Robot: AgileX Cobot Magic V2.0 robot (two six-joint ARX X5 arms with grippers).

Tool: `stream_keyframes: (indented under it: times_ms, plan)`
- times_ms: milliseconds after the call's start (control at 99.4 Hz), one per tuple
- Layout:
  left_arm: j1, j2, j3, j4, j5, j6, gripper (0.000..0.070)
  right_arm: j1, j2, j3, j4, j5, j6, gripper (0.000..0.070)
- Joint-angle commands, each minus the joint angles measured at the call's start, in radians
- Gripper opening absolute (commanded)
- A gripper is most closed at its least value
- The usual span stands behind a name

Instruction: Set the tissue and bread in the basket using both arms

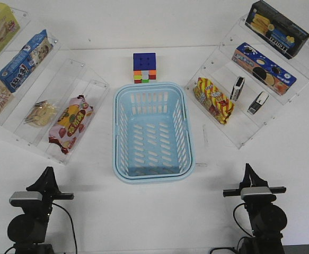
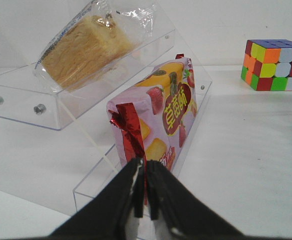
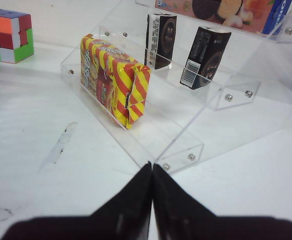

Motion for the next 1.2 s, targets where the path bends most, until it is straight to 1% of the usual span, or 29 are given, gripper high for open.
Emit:
stream_keyframes:
  times_ms: [0, 644, 805, 906, 936, 1016, 1047, 1087, 1188]
  plan:
    - [0.001, -0.002, -0.020, 0.016, 0.001, 0.008, 0.0001, 0.000, -0.002, -0.002, 0.011, 0.001, 0.012, 0.0003]
    - [0.001, -0.002, -0.020, 0.016, 0.001, 0.008, 0.0001, 0.000, -0.002, -0.002, 0.011, 0.000, 0.012, 0.0002]
    - [0.001, -0.002, -0.020, 0.016, 0.001, 0.008, 0.0001, 0.001, -0.002, -0.002, 0.011, -0.031, 0.070, 0.0002]
    - [0.001, -0.002, -0.020, 0.016, 0.001, 0.008, 0.0001, 0.001, -0.002, -0.002, 0.013, -0.032, 0.148, 0.0002]
    - [0.001, -0.002, -0.020, 0.016, 0.001, 0.008, 0.0001, 0.001, -0.002, -0.002, 0.013, -0.032, 0.199, 0.0002]
    - [0.001, -0.002, -0.020, 0.016, 0.001, 0.008, 0.0001, 0.001, -0.002, -0.002, 0.014, -0.031, 0.388, 0.0002]
    - [0.001, -0.002, -0.020, 0.016, 0.001, 0.008, 0.0001, 0.001, -0.002, 0.000, 0.021, -0.031, 0.443, 0.0002]
    - [0.001, -0.002, -0.020, 0.016, 0.001, 0.008, 0.0001, 0.001, -0.002, 0.014, 0.013, -0.047, 0.503, 0.0001]
    - [0.001, -0.002, -0.020, 0.016, 0.001, 0.008, 0.0001, 0.001, 0.005, 0.081, -0.053, -0.053, 0.589, 0.0001]
